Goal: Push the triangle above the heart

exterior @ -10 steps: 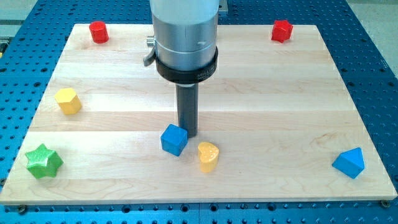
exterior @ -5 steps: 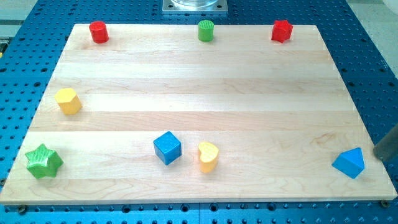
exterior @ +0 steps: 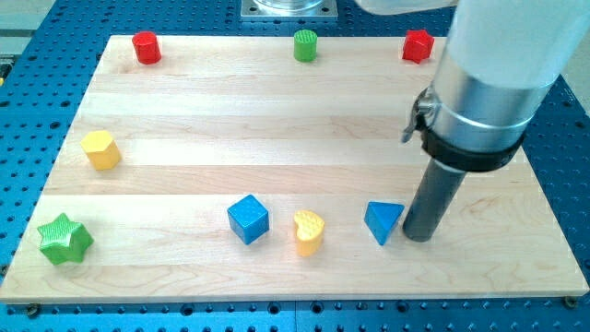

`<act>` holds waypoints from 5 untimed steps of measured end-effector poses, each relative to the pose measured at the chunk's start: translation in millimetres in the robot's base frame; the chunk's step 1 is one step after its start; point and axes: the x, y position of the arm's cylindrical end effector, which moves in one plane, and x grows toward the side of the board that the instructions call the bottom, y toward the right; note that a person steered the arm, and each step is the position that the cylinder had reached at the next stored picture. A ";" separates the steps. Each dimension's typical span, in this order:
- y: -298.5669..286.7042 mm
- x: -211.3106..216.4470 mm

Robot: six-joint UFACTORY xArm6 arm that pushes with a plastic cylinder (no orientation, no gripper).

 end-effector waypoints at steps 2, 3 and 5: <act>-81.4 2.8; -112.3 2.8; -80.3 -48.0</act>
